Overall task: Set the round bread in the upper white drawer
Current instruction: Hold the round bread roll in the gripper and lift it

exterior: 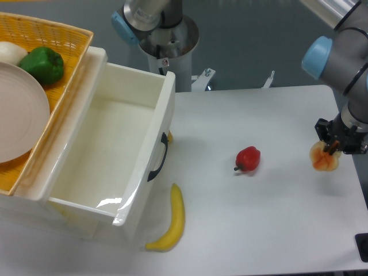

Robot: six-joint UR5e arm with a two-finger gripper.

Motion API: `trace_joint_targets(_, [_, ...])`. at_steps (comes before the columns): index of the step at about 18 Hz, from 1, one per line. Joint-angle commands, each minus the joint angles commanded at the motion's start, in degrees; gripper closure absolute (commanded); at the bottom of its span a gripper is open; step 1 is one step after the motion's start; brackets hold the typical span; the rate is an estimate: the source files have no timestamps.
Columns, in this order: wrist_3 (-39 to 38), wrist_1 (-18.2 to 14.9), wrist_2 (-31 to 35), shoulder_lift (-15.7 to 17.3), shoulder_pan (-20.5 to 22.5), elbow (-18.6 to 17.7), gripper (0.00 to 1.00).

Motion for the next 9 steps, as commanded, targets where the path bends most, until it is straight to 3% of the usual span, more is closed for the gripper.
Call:
trace_joint_targets(6, [-0.2, -0.4, -0.3, 0.4, -0.5, -0.2, 1.00])
trace_joint_targets(9, [-0.2, -0.5, -1.0, 3.0, -1.1, -2.1, 1.00])
